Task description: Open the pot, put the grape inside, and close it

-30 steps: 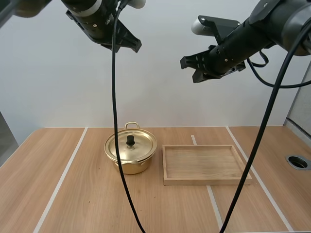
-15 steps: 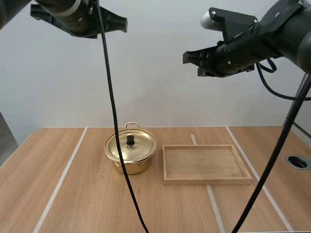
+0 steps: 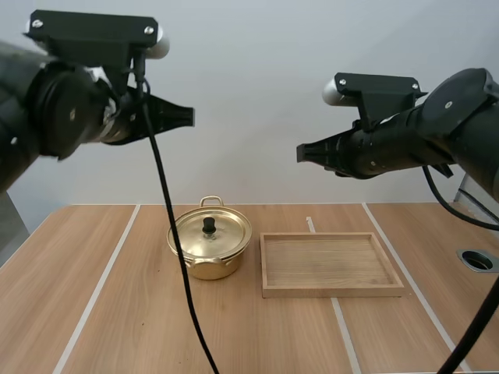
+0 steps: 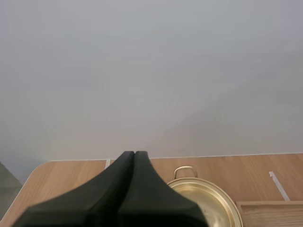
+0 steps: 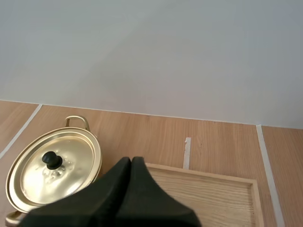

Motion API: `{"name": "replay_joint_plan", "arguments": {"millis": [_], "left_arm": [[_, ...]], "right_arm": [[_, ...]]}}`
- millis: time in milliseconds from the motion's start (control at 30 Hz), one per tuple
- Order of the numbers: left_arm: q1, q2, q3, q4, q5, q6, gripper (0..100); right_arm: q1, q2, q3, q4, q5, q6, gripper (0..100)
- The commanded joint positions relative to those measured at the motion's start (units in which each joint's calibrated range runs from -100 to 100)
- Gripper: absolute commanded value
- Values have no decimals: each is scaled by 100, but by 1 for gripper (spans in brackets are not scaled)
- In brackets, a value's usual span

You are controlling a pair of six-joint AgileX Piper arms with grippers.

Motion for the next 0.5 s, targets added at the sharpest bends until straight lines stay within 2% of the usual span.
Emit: {"name": "replay_joint_plan", "arguments": {"millis": [0, 100, 167, 467], "left_arm": [[-5, -505, 502, 612, -240, -343, 1], [-5, -956, 914, 1408, -240, -849, 1], [-5, -1266, 1162, 1669, -240, -1221, 1], [-5, -2135, 2559, 1683, -382, -1339, 1]], "right_arm": [[-13, -228, 209, 139, -73, -237, 0], [-13, -364, 367, 339, -54, -335, 0], [-13, -474, 490, 476, -14, -425, 0], [-13, -991, 1244, 618, -100, -754, 0]]}}
